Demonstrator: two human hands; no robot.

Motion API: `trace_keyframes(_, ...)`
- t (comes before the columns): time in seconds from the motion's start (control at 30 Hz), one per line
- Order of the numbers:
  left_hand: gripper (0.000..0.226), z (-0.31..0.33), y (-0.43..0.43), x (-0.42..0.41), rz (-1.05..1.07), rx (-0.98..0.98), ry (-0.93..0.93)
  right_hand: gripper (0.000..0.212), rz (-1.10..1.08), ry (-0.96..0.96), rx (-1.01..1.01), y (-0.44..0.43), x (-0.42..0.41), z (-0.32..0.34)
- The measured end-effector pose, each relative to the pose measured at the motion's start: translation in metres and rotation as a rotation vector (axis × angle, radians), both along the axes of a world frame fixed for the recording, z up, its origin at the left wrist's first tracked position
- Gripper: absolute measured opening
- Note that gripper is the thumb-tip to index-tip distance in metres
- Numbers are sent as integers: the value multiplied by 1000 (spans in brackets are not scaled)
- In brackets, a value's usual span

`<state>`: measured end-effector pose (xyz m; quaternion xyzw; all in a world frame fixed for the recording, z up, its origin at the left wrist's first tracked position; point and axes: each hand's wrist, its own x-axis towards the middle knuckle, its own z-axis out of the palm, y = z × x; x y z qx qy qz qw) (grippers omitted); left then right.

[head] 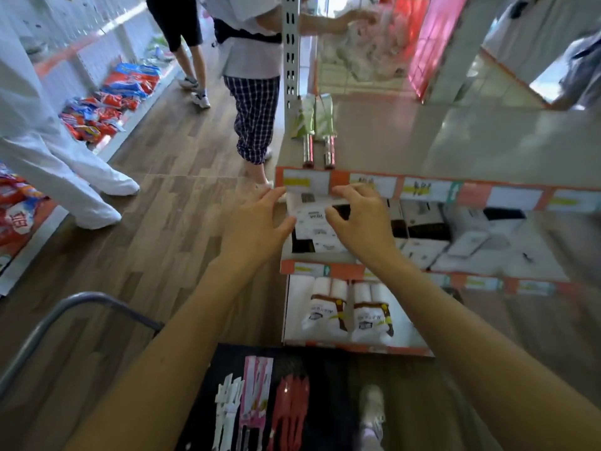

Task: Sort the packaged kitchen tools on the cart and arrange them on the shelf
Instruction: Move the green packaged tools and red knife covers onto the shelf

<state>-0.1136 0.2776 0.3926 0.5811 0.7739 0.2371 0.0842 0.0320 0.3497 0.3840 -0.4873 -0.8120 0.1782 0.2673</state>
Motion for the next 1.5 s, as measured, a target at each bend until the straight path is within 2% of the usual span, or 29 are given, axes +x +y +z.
trace_keyframes(0.3,49,-3,-48,20,-26,-16,-122,43,-128,-49,-228,-62,29,-19)
trace_keyframes(0.5,44,-32,-85,44,-10,-101,-107,35,-104,-204,-300,-105,49,-29)
trace_keyframes(0.6,43,-71,-116,58,-44,-292,-17,33,-54,-319,-337,-134,64,-47)
trace_keyframes(0.7,40,-110,-150,75,-45,-509,-82,27,-1,-401,-385,-165,81,-75)
trace_keyframes(0.83,31,-149,-189,96,-42,-584,-78,25,22,-439,-429,-199,99,-110)
trace_keyframes(1.03,37,-200,-226,123,-66,-675,57,28,16,-439,-519,-237,108,-168)
trace_keyframes(1.2,37,-278,-241,124,-46,-724,28,32,27,-467,-579,-251,103,-250)
trace_keyframes(1.5,28,-520,-250,116,-17,-633,-93,31,-75,-420,-679,-273,92,-490)
